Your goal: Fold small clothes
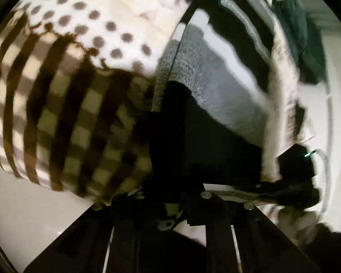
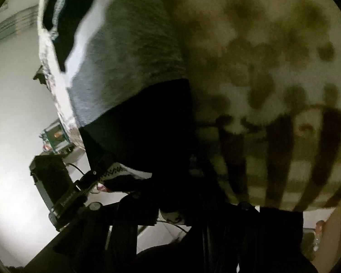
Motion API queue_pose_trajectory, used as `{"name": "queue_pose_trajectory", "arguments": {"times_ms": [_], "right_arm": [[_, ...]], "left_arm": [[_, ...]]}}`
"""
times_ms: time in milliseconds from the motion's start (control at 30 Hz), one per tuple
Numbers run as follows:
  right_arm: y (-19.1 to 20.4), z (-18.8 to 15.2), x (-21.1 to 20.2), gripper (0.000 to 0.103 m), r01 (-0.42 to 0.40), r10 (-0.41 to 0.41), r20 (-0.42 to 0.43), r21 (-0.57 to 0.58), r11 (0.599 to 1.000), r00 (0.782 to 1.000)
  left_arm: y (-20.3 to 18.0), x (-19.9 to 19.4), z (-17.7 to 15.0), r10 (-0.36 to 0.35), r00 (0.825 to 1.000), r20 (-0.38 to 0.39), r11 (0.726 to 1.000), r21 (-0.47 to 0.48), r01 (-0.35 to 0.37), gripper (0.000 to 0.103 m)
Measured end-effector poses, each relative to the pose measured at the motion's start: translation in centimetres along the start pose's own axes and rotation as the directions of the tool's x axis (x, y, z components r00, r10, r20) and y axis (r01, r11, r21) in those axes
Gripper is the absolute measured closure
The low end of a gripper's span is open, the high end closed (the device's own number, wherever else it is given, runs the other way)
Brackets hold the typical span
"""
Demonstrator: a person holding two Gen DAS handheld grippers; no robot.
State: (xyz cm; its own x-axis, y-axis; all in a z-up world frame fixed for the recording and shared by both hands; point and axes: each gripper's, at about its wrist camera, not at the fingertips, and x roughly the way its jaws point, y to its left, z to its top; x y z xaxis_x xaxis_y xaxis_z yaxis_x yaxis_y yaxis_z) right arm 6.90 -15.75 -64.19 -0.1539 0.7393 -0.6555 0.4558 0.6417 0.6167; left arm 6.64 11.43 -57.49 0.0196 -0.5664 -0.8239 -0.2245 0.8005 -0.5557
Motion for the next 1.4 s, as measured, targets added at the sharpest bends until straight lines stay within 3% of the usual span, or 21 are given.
{"name": "queue_pose_trajectory", "arguments": {"times_ms": [167, 333, 433, 567, 700, 800, 900, 1000, 1033, 1100, 1133, 1200, 1233, 1300, 1400], "right_arm": [[2.9, -0.7, -4.2, 0.090, -0.081, 0.085, 0.053, -0.069, 0.994, 0.995], [7.0, 1.2, -9.8, 0.090, -0.135, 0.154, 0.135, -0.140, 0.981, 0.979], [10.3, 4.5, -12.9, 0.090, -0.154, 0.192, 0.208, -0.187, 0.970, 0.959], [14.1, 10.6, -16.5, 0.090, -0.147, 0.215, 0.328, -0.219, 0.964, 0.920], [17.0, 17.3, -18.8, 0.090, -0.137, 0.216, 0.399, -0.217, 0.966, 0.891], [18.3, 22.7, -20.0, 0.090, -0.123, 0.196, 0.424, -0.194, 0.973, 0.884], [19.2, 28.2, -20.3, 0.088, -0.108, 0.165, 0.424, -0.156, 0.982, 0.890], [18.5, 33.8, -20.2, 0.086, -0.184, 0.198, 0.407, -0.073, 0.980, 0.892], [18.2, 35.0, -20.1, 0.085, -0.218, 0.219, 0.405, -0.049, 0.975, 0.888], [18.3, 37.4, -20.1, 0.085, -0.271, 0.258, 0.390, -0.021, 0.962, 0.884], [18.5, 38.1, -20.2, 0.084, -0.283, 0.270, 0.389, -0.024, 0.959, 0.881], [19.3, 39.3, -20.5, 0.071, -0.287, 0.277, 0.391, -0.034, 0.957, 0.878], [19.5, 39.7, -20.7, 0.060, -0.296, 0.286, 0.396, -0.036, 0.954, 0.873], [19.7, 40.3, -21.1, 0.049, -0.329, 0.316, 0.411, -0.039, 0.943, 0.856], [19.7, 40.6, -21.7, 0.048, -0.344, 0.324, 0.437, -0.036, 0.938, 0.839]], "left_arm": [[-1.6, -4.8, 0.5, -0.098, 0.993, 0.065, 0.995, -0.011, 0.099, 0.092], [-7.8, -8.7, 4.0, -0.110, 0.975, 0.194, 0.991, 0.097, 0.093, 0.092], [-12.3, -9.5, 8.4, -0.115, 0.951, 0.286, 0.984, 0.164, 0.070, 0.092], [-15.4, -9.9, 16.0, -0.151, 0.921, 0.359, 0.971, 0.229, 0.070, 0.092], [-17.1, -9.4, 22.6, -0.165, 0.909, 0.383, 0.960, 0.272, 0.060, 0.092], [-18.5, -7.9, 27.8, -0.157, 0.911, 0.381, 0.960, 0.277, 0.049, 0.092], [-18.7, -6.2, 32.4, -0.149, 0.926, 0.348, 0.967, 0.247, 0.062, 0.089], [-18.0, -4.3, 36.2, -0.129, 0.942, 0.310, 0.981, 0.180, 0.075, 0.086], [-17.8, -3.8, 37.1, -0.126, 0.944, 0.304, 0.983, 0.166, 0.078, 0.084], [-17.3, -2.8, 38.7, -0.129, 0.948, 0.290, 0.986, 0.135, 0.093, 0.065], [-17.2, -2.7, 39.2, -0.139, 0.947, 0.289, 0.986, 0.126, 0.107, 0.059], [-16.7, -2.6, 39.8, -0.159, 0.938, 0.308, 0.986, 0.107, 0.131, 0.046], [-16.3, -2.7, 40.1, -0.169, 0.933, 0.317, 0.985, 0.091, 0.147, 0.044], [-15.6, -2.8, 40.6, -0.191, 0.925, 0.329, 0.981, 0.060, 0.182, 0.044], [-14.7, -3.3, 41.1, -0.192, 0.919, 0.345, 0.981, 0.035, 0.192, 0.043]]}}
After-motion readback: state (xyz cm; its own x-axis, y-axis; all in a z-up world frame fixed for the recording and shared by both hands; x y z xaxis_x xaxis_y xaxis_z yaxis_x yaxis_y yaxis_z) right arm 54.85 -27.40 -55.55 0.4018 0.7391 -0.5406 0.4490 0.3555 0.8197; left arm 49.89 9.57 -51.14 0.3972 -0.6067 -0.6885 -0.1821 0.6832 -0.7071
